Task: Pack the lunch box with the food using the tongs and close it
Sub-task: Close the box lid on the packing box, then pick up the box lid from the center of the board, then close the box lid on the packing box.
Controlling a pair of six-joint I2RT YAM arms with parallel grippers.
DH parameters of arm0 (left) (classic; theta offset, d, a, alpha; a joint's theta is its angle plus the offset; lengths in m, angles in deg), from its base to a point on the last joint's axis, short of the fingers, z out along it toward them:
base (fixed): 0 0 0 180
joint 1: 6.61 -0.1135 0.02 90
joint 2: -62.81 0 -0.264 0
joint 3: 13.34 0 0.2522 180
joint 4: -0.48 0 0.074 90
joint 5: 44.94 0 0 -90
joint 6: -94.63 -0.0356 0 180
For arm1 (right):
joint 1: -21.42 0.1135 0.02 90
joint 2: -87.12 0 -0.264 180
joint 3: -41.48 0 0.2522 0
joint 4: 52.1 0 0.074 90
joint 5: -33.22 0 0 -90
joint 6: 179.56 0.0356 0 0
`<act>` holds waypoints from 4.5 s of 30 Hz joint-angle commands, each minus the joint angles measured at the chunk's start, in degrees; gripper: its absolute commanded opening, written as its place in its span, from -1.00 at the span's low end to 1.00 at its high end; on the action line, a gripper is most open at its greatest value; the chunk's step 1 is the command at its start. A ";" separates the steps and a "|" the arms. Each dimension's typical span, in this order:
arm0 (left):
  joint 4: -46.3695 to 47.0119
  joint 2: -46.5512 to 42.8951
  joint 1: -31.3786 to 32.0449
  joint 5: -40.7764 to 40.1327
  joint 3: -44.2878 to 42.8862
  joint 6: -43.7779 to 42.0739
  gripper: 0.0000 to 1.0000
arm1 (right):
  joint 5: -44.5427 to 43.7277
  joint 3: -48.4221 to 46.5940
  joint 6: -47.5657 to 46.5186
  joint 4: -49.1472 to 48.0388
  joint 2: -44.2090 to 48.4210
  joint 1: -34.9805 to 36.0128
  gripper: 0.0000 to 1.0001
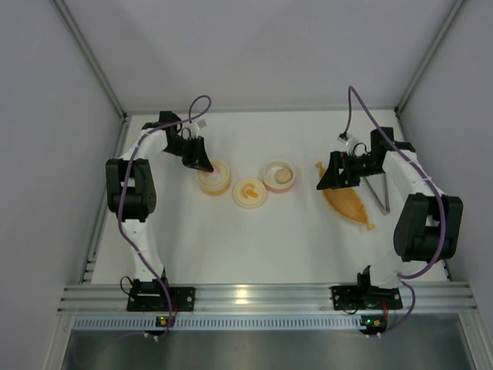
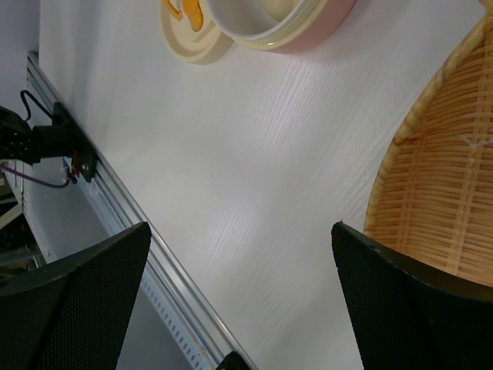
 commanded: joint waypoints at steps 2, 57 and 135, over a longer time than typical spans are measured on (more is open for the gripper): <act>1.95 4.73 -1.56 -3.28 0.46 1.81 -0.61 | 1.16 -1.92 -1.94 1.23 0.29 1.22 0.99; -14.05 -11.96 -15.71 35.41 -0.41 -9.70 0.97 | -19.32 -48.94 -66.54 7.47 -39.52 42.62 0.66; -2.80 -23.92 -18.26 22.92 10.75 -4.43 0.96 | -23.71 -55.53 -52.65 21.18 -31.17 28.82 -1.00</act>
